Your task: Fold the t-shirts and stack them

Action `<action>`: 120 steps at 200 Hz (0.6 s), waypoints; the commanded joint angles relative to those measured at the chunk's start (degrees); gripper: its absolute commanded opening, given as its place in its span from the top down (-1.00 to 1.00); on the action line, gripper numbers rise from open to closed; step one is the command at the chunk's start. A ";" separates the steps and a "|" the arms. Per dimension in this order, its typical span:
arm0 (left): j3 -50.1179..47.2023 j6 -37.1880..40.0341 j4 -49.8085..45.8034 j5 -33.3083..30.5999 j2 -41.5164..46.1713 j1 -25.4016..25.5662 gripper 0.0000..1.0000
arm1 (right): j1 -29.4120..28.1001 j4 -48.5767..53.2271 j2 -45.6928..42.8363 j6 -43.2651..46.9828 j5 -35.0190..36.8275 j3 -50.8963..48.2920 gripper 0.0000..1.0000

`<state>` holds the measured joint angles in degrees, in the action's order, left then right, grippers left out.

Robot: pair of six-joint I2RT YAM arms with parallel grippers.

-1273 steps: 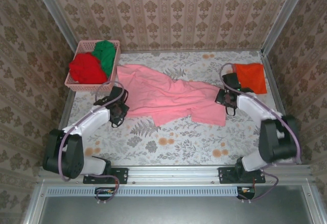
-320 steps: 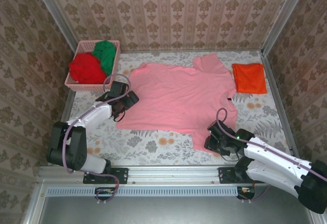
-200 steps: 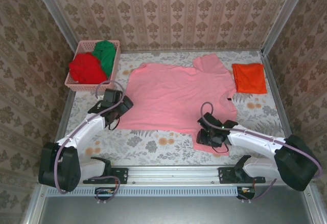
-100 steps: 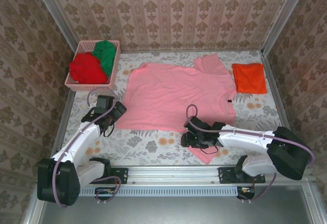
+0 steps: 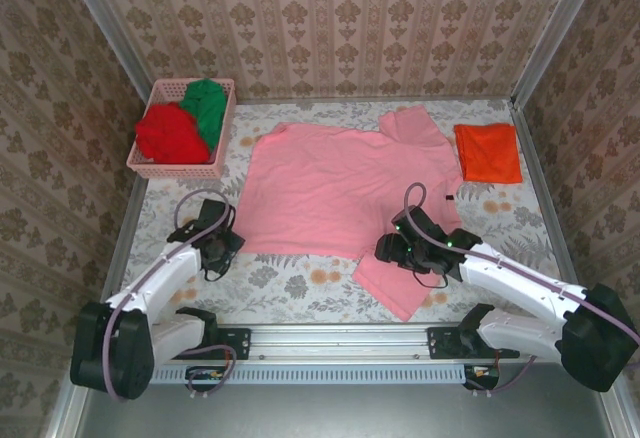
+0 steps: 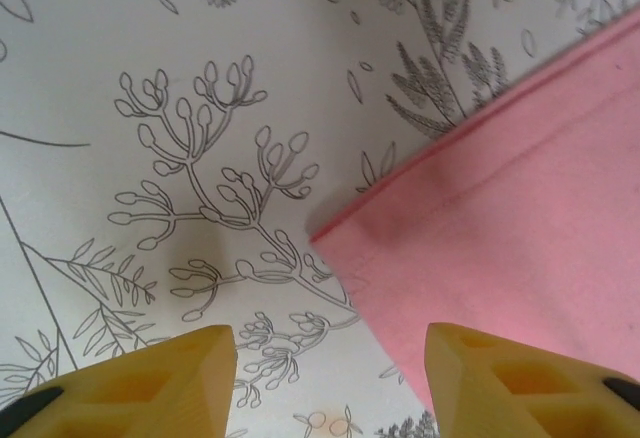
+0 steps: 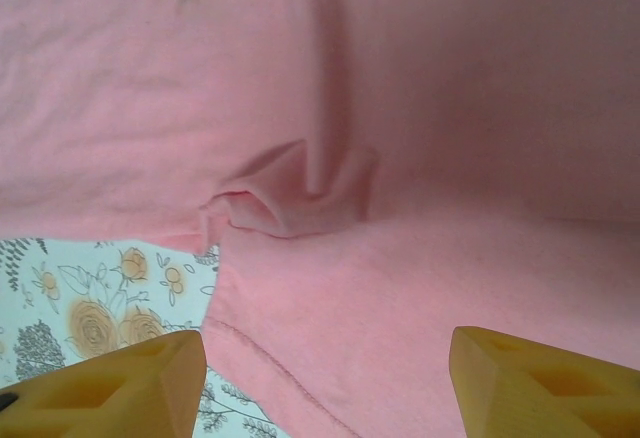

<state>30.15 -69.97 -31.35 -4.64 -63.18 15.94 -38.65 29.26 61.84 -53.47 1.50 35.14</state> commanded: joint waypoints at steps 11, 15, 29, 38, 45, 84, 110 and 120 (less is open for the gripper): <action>2.89 -1.22 0.05 -0.27 -3.17 -1.69 0.12 | 0.25 2.29 -1.48 0.18 0.70 -1.55 -0.34; 2.92 -1.25 0.27 -0.09 -3.53 -1.91 0.14 | 0.25 2.30 -1.65 0.06 0.71 -1.71 -0.34; 3.05 -0.97 1.40 0.29 -4.67 -2.38 0.17 | 0.29 2.21 -2.39 -0.22 0.70 -2.21 -0.34; 3.24 -0.65 1.80 0.38 -5.38 -2.50 0.19 | 0.25 2.27 -2.81 -0.25 0.79 -2.50 -0.34; 3.33 -0.59 2.13 0.49 -5.82 -2.59 0.21 | 0.33 2.52 -3.08 -0.40 0.86 -2.68 -0.34; 2.49 -1.82 4.26 2.46 -8.22 -2.59 0.33 | 0.69 2.85 -3.83 -0.50 0.81 -3.22 -0.34; 2.84 -0.98 4.92 2.17 -9.39 -3.02 0.37 | 0.77 1.95 -3.66 -0.50 -0.04 -3.56 -0.34; 3.28 -0.79 4.65 1.88 -9.75 -3.11 0.37 | 0.77 1.85 -3.66 -0.49 -0.24 -3.63 -0.34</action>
<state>32.25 -70.54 -26.87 -2.79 -72.07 13.43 -38.20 30.24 59.07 -53.76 1.45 32.38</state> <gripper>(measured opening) 0.316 0.670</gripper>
